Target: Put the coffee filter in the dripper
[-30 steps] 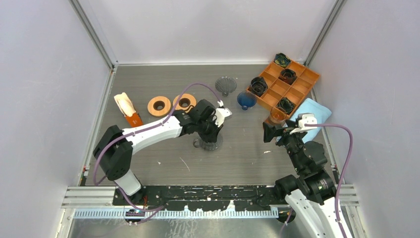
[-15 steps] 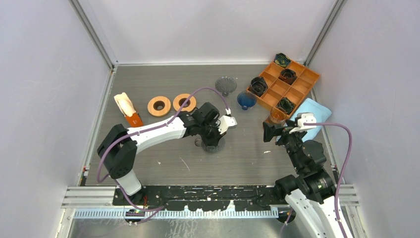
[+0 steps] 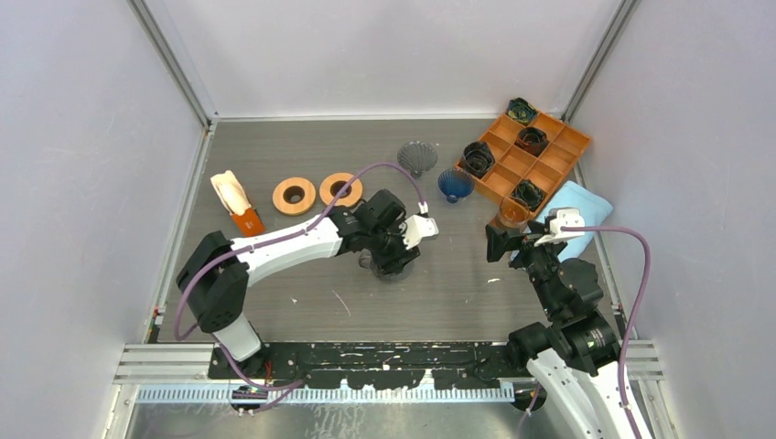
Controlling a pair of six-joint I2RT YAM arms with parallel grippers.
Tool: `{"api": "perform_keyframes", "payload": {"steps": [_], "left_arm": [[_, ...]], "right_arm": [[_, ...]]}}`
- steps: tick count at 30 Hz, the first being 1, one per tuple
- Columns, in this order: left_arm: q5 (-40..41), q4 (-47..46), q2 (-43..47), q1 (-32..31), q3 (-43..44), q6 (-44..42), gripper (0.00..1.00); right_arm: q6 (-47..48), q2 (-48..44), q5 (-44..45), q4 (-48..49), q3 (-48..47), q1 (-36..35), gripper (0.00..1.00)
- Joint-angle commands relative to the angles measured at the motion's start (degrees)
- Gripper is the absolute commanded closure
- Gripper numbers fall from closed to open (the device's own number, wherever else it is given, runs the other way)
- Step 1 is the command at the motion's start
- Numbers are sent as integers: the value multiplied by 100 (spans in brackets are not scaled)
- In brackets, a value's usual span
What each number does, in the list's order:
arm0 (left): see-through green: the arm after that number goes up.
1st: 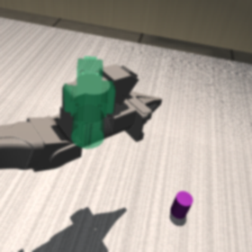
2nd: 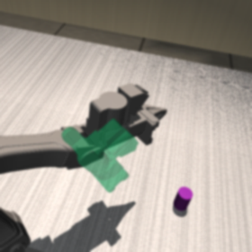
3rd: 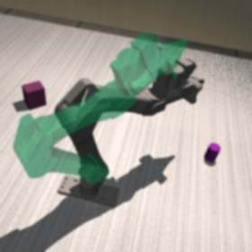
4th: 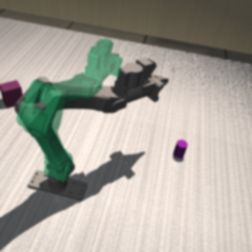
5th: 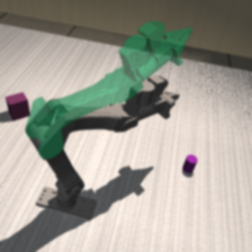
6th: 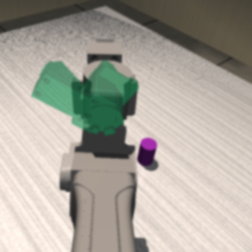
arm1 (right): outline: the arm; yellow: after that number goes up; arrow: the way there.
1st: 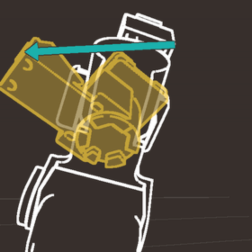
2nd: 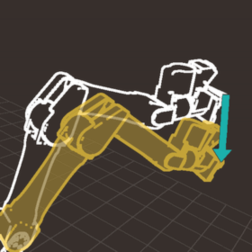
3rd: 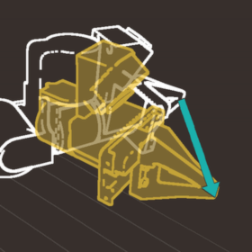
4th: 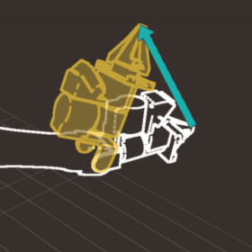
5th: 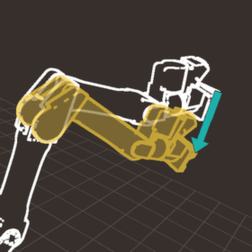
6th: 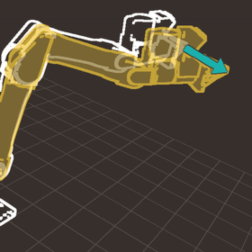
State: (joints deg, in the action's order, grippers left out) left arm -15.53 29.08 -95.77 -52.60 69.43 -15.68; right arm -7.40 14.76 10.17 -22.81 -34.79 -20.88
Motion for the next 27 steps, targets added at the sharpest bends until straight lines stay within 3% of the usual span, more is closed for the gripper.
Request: {"api": "perform_keyframes", "payload": {"steps": [1, 12, 22, 27], "left_arm": [[84, -146, 636, -57, 66, 93, 50], [1677, -912, 1988, 98, -663, 1433, 17], [3123, -905, 2251, 1301, -930, 2986, 13], [3381, -823, 1986, 1985, -861, 3687, 9]], "right_arm": [[88, 44, -13, 180, -120, -22, 0], [103, 62, -75, 175, -127, -25, 0], [112, 182, -143, 172, -130, -26, 0], [110, 262, -173, 163, -138, -27, 0]]}}
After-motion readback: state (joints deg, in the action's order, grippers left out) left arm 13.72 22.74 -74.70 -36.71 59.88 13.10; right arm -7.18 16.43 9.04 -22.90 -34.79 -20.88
